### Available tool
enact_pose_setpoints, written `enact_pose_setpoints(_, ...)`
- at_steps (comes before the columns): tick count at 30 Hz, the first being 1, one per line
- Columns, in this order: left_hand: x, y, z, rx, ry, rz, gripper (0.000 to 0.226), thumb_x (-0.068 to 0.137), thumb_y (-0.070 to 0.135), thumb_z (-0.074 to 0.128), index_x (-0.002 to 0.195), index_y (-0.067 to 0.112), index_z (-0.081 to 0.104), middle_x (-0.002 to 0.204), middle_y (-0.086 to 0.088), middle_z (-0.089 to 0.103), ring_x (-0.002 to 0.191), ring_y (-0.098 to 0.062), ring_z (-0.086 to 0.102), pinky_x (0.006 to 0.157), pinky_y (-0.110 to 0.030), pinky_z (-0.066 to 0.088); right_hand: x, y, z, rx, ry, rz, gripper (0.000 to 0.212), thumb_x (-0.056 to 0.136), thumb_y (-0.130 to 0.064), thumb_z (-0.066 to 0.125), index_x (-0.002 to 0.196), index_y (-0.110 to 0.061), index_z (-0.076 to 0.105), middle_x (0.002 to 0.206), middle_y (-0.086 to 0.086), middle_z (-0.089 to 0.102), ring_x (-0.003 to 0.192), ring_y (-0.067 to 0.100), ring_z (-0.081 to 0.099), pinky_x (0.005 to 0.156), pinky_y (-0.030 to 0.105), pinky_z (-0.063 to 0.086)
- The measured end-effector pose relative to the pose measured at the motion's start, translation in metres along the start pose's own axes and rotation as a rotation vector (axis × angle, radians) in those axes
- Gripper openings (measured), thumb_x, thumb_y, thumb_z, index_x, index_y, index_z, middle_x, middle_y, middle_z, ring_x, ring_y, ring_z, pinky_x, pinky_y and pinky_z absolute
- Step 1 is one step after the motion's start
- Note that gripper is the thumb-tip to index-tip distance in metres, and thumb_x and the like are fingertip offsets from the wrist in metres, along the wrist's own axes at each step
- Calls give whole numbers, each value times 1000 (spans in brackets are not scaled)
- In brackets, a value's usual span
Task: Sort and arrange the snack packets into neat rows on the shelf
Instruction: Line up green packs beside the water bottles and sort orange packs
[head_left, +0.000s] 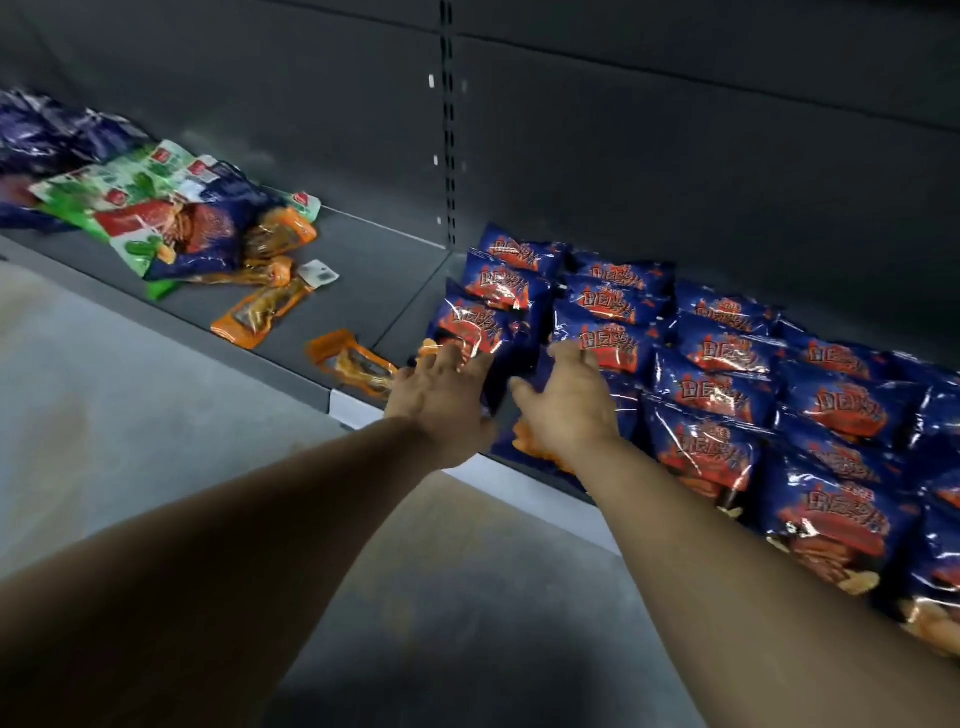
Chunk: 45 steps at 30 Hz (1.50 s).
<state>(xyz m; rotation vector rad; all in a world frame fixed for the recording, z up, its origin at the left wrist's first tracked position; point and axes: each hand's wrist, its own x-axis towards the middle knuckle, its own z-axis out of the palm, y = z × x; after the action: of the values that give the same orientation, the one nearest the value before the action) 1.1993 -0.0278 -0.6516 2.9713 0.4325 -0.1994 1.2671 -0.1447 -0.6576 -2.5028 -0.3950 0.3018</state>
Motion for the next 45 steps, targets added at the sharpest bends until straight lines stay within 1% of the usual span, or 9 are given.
enact_pose_setpoints(5, 1, -67, 7, 52, -54, -2, 70, 91, 43, 48, 149, 23, 15, 143, -11, 32, 131, -32, 35, 107, -44, 29, 3, -47, 49, -13, -8, 31, 54, 90, -35, 60, 133, -11, 38, 133, 14, 40, 120, 33, 46, 93, 35, 41)
enact_pose_setpoints(11, 22, -145, 16, -27, -10, 67, 65, 90, 41, 47, 147, 24, 22, 141, -8, 32, 130, -28, 36, 104, -39, 31, 20, -109, 107, -19, 3, 91, 49, 88, -29, 61, 129, -10, 42, 132, 13, 41, 121, 34, 45, 91, 36, 41)
enact_pose_setpoints(18, 40, -213, 17, -92, -148, 122, 71, 89, 43, 51, 148, 21, 19, 148, -8, 25, 132, -29, 32, 105, -39, 30, 27, -167, 153, -96, -98, 213, 51, 90, -28, 58, 134, -12, 39, 136, 10, 38, 124, 30, 41, 94, 33, 38)
enact_pose_setpoints(23, 54, -243, 11, -110, -205, 188, 71, 90, 44, 50, 148, 21, 17, 142, -8, 31, 128, -29, 36, 104, -39, 31, 31, -198, 160, -139, -82, 311, 50, 90, -31, 57, 134, -12, 39, 135, 10, 39, 121, 30, 42, 95, 35, 37)
enact_pose_setpoints(28, 65, -254, 4, -115, -221, 222, 70, 90, 43, 49, 148, 24, 17, 137, -9, 36, 126, -29, 38, 102, -40, 32, 40, -208, 157, -162, -53, 366, 52, 91, -40, 55, 131, -11, 40, 134, 11, 39, 122, 31, 42, 100, 40, 33)
enact_pose_setpoints(33, 67, -243, 6, -80, -241, 173, 72, 91, 43, 49, 150, 21, 13, 139, -9, 34, 127, -29, 37, 103, -39, 32, 54, -195, 157, -165, -86, 355, 52, 90, -41, 54, 132, -14, 39, 135, 9, 40, 124, 29, 43, 98, 41, 34)
enact_pose_setpoints(37, 75, -225, 17, -83, -200, 111, 67, 91, 41, 49, 148, 21, 18, 143, -9, 30, 131, -29, 34, 104, -39, 30, 73, -177, 159, -145, -98, 324, 53, 89, -43, 55, 133, -19, 38, 136, 5, 39, 126, 27, 42, 98, 47, 39)
enact_pose_setpoints(42, 78, -209, 26, -36, -222, 8, 67, 92, 39, 48, 149, 22, 17, 145, -9, 29, 132, -28, 34, 105, -38, 31, 89, -153, 152, -88, -163, 221, 53, 92, -36, 55, 136, -13, 35, 138, 11, 37, 127, 29, 42, 99, 37, 40)
enact_pose_setpoints(45, 79, -202, 28, 15, -240, -54, 61, 92, 36, 47, 146, 22, 22, 141, -10, 33, 128, -29, 37, 102, -39, 33, 90, -143, 156, -96, -190, 224, 47, 94, -29, 51, 137, -18, 36, 139, 7, 37, 127, 28, 41, 100, 48, 41)
